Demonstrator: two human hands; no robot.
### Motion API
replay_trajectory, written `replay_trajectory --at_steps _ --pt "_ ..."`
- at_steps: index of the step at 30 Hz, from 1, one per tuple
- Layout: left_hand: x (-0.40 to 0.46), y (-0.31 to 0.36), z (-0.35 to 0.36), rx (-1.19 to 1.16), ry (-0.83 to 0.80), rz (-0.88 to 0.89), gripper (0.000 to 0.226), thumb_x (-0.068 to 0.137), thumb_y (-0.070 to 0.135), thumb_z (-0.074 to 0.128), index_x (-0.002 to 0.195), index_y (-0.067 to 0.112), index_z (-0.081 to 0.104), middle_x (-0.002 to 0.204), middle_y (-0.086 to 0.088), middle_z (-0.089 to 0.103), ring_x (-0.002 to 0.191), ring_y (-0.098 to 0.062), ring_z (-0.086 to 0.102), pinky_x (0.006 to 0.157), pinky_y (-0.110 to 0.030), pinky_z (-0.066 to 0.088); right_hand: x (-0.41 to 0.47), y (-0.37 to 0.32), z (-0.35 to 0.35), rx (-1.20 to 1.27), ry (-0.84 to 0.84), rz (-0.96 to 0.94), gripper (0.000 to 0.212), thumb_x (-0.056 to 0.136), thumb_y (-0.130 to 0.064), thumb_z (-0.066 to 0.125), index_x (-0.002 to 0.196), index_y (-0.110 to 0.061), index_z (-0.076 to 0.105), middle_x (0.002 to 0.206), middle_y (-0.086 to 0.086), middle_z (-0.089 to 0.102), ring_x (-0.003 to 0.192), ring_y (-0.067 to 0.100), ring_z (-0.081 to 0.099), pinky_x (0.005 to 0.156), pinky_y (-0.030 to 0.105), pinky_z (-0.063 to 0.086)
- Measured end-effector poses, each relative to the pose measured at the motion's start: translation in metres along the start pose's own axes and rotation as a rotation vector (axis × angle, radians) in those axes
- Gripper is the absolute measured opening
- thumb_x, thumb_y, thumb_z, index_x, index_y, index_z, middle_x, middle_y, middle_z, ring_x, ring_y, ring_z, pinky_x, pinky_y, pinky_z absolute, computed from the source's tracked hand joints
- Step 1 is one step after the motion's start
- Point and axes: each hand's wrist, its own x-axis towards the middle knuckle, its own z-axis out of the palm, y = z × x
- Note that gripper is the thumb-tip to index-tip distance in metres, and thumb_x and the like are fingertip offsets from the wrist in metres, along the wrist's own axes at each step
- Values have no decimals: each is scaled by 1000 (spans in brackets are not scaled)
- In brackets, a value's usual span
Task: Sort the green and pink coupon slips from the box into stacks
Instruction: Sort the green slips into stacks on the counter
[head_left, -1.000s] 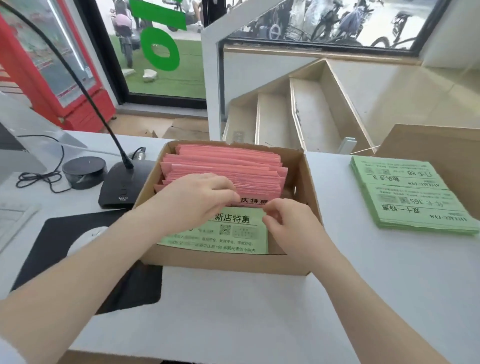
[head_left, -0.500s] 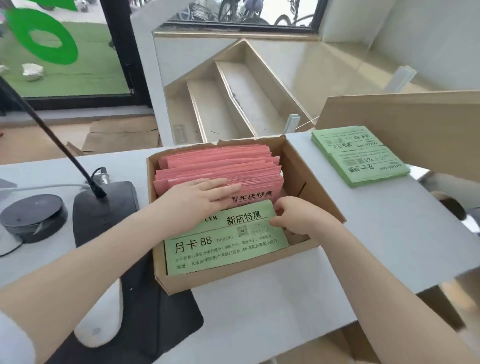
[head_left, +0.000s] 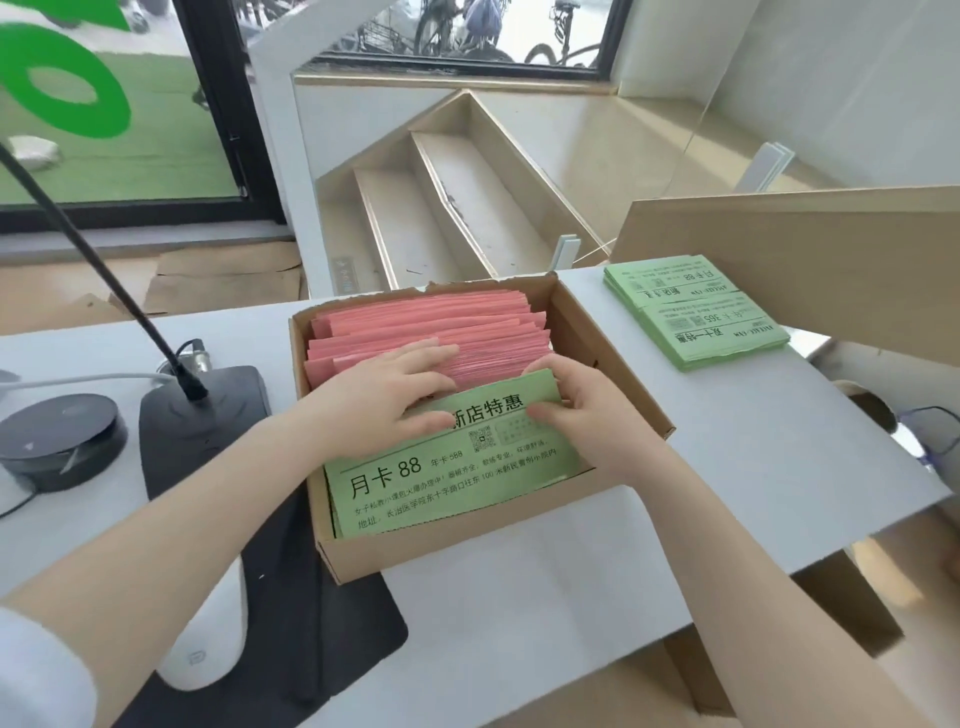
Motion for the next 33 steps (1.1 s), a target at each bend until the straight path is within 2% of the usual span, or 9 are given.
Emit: replay_trajectory --at_steps 2,4,7,9,13,16,22,26,33 --pt "-11 7 -6 -53 169 -38 69 77 67 30 113 18 62 135 4 49 128 -5 35 109 -32 30 -7 0 -5 192 74 -111 30 89 1 53 84 -29 58 83 -13 67 81 10 64 76 30 54" --pt "-26 18 -15 -39 328 -102 59 75 65 37 91 17 67 96 6 63 92 -11 59 82 -37 52 -16 1 -11 326 139 -199 34 87 -2 53 81 -35 59 82 -13 65 84 12 62 76 30 53" --pt "-49 48 -31 -133 527 -258 36 74 54 59 77 19 66 74 11 64 60 -8 59 63 -27 52 -33 5 -22 489 228 -269 33 83 -4 54 78 -36 61 81 -12 63 84 13 60 75 30 52" --pt "-61 72 -32 -473 625 -399 12 74 28 74 77 25 63 77 10 69 65 -4 65 63 -20 53 -47 7 -32 594 252 -295 37 86 5 53 82 -31 61 80 -9 64 81 14 62 71 29 53" --pt "-75 132 -16 -1107 766 -325 29 81 -5 58 93 22 59 85 15 73 82 -4 69 65 -19 55 -78 16 -49 772 182 -331 20 82 0 53 94 -16 55 84 -2 68 82 17 63 70 29 53" --pt "-85 168 16 -1105 804 -315 34 84 -7 52 99 23 57 91 18 71 89 -1 66 72 -16 52 -102 34 -53 754 161 -326 24 83 5 52 92 -17 56 82 -3 66 80 14 61 70 23 50" --pt "-115 189 114 -955 710 -648 27 91 10 55 94 36 57 97 9 67 96 -9 62 92 -36 48 -136 102 -22 404 -6 -95 21 90 4 51 99 -14 56 95 -3 64 89 10 60 84 31 47" --pt "-112 209 129 -1027 832 -697 33 94 4 46 104 36 52 104 24 63 101 10 57 87 -13 45 -152 110 -10 440 -5 -62 25 94 -2 48 106 -22 56 107 -8 65 100 2 62 89 21 49" --pt "-104 208 136 -899 785 -753 22 94 6 47 104 24 54 100 24 59 88 21 54 78 -1 42 -160 120 -17 413 -25 0 26 95 -2 45 110 -21 56 107 -12 65 97 -4 62 82 14 49"
